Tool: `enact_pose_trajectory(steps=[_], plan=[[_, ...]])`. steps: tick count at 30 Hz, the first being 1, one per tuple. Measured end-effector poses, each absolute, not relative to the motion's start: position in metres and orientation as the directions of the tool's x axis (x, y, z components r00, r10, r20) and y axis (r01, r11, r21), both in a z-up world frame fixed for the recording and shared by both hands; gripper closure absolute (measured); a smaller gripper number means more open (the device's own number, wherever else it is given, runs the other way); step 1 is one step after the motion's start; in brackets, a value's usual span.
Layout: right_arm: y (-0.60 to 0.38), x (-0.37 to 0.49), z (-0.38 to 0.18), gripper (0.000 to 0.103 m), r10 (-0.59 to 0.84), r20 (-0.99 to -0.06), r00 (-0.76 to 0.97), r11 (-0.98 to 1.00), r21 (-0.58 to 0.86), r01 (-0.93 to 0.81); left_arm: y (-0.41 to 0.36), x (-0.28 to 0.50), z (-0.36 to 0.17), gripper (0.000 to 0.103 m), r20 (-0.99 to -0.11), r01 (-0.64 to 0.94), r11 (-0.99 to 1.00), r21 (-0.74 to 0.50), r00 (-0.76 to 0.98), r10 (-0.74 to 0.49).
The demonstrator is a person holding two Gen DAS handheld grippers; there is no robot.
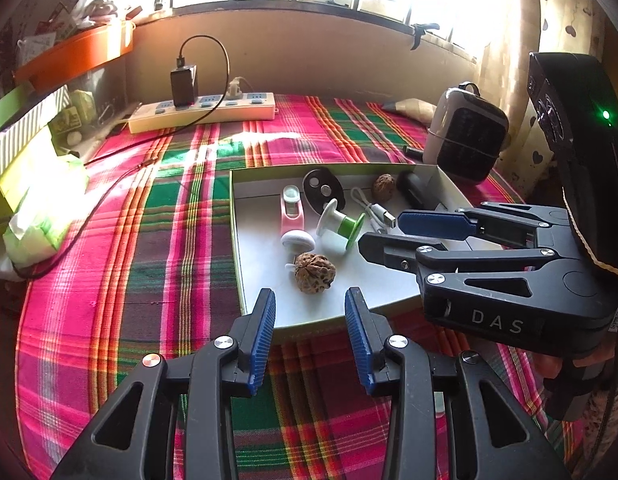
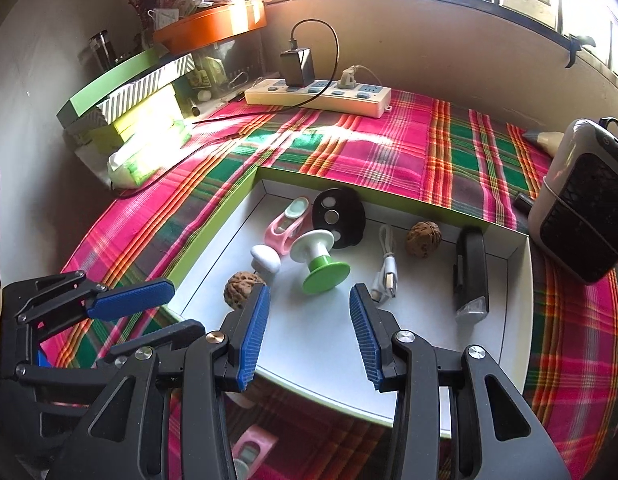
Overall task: Organize objects
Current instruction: 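Withdraw both grippers from the box toward the remaining objects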
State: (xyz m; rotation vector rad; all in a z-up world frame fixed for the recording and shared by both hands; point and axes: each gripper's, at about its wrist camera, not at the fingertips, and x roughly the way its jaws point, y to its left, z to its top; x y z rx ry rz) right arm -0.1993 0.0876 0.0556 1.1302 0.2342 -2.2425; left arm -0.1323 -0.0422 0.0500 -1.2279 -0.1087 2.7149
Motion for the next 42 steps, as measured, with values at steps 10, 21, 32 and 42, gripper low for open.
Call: enact_pose_trajectory(steps=[10, 21, 32, 42], plan=[[0.099, -0.166, 0.067, 0.060, -0.441, -0.749, -0.495, -0.812, 0.097, 0.576, -0.051, -0.110, 0.057, 0.069, -0.721, -0.102, -0.984, -0.147, -0.670, 0.177], [0.110, -0.134, 0.053, 0.059, -0.423, -0.750, -0.509, -0.835, 0.105, 0.539, -0.059, -0.093, 0.048, 0.069, -0.728, -0.089, -0.981, -0.173, -0.660, 0.188], [0.107, -0.110, 0.029, 0.059, -0.382, -0.777, -0.501, -0.857, 0.095, 0.507, -0.059, -0.082, 0.038, 0.069, -0.742, -0.089, -0.979, -0.183, -0.641, 0.197], [0.100, -0.108, 0.020, 0.059, -0.328, -0.786, -0.524, -0.869, 0.034, 0.493, -0.059, -0.081, 0.035, 0.068, -0.748, -0.094, -0.977, -0.190, -0.631, 0.206]])
